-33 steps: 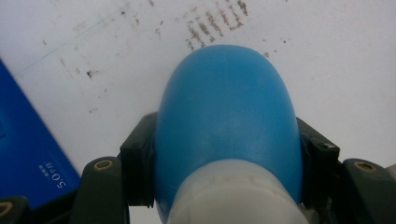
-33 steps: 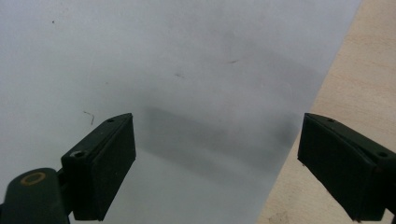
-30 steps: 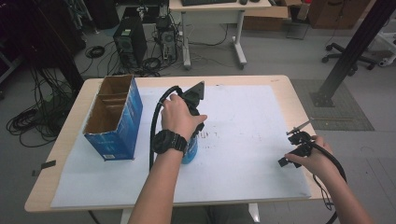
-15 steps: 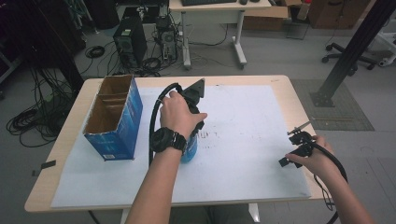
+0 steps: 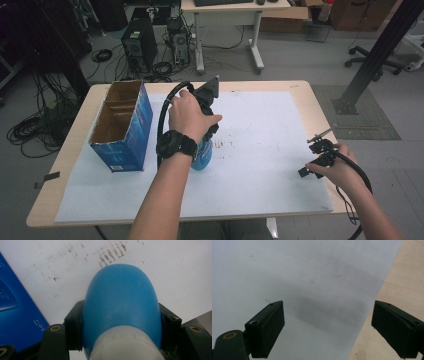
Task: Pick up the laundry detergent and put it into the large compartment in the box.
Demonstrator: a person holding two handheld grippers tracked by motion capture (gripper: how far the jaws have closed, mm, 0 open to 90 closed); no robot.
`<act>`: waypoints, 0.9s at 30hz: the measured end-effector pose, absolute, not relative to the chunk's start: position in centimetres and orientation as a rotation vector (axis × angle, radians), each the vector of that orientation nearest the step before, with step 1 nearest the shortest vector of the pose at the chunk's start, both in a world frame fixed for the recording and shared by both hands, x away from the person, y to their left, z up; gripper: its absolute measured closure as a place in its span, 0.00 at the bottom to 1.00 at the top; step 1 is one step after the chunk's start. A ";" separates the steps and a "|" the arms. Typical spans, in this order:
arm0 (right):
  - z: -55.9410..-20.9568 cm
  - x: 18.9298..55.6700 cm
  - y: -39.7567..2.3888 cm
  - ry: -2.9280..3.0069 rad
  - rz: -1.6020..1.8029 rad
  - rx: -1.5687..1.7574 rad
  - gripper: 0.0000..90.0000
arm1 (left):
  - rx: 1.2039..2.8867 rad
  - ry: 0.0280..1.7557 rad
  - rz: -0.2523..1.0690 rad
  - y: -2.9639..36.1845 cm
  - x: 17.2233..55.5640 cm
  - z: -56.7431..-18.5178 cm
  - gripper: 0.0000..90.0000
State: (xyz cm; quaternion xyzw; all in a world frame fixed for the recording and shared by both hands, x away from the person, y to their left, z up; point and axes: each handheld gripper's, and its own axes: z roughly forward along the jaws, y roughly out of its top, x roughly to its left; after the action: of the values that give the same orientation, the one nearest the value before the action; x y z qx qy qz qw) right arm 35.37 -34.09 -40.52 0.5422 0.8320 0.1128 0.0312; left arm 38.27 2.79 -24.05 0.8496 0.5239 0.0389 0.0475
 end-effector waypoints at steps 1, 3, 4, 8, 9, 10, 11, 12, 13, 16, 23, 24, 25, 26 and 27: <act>-40.4 35.4 -34.1 2.562 0.348 1.675 0.12 | 2.590 1.598 0.122 2.8 38.2 -23.9 0.42; -40.3 35.4 -34.0 2.563 0.349 1.671 0.12 | 2.591 1.596 0.123 2.9 38.2 -23.5 0.42; -40.3 35.3 -34.0 2.561 0.348 1.673 0.12 | 2.588 1.600 0.122 3.0 38.2 -23.3 0.42; -40.2 35.2 -33.9 2.564 0.347 1.672 0.12 | 2.585 1.597 0.122 3.2 38.1 -22.5 0.42; -40.2 35.2 -33.9 2.564 0.347 1.672 0.12 | 2.586 1.598 0.127 3.2 38.1 -22.2 0.42; -40.1 35.1 -33.9 2.563 0.352 1.674 0.12 | 2.589 1.596 0.132 3.2 38.1 -22.0 0.42; -40.1 35.1 -33.9 2.563 0.354 1.674 0.12 | 2.592 1.595 0.136 3.2 38.0 -21.8 0.42; -40.0 35.1 -33.9 2.562 0.356 1.677 0.12 | 2.595 1.593 0.137 3.2 38.0 -21.5 0.42; -40.0 35.0 -33.9 2.562 0.360 1.676 0.12 | 2.594 1.591 0.141 3.2 38.0 -21.3 0.42; -39.7 34.9 -33.8 2.566 0.363 1.660 0.13 | 2.590 1.582 0.146 3.2 37.9 -20.6 0.42; -39.2 34.8 -33.9 2.567 0.372 1.651 0.13 | 2.589 1.566 0.170 3.2 37.6 -18.9 0.42; -39.1 34.8 -33.9 2.567 0.371 1.653 0.13 | 2.588 1.567 0.169 3.3 37.6 -18.7 0.42; -39.1 34.7 -33.9 2.566 0.376 1.654 0.13 | 2.582 1.574 0.169 3.3 37.5 -18.5 0.42; -39.0 34.7 -33.9 2.568 0.380 1.652 0.13 | 2.580 1.575 0.171 3.3 37.5 -18.3 0.42; -39.0 34.7 -33.9 2.569 0.383 1.652 0.13 | 2.577 1.576 0.174 3.3 37.5 -18.1 0.42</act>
State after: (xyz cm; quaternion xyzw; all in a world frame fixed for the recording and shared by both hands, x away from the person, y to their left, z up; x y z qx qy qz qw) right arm 34.72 -33.90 -38.97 0.5365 0.8341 0.1243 0.0315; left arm 37.46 3.30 -18.07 0.8503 0.5200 0.0574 0.0581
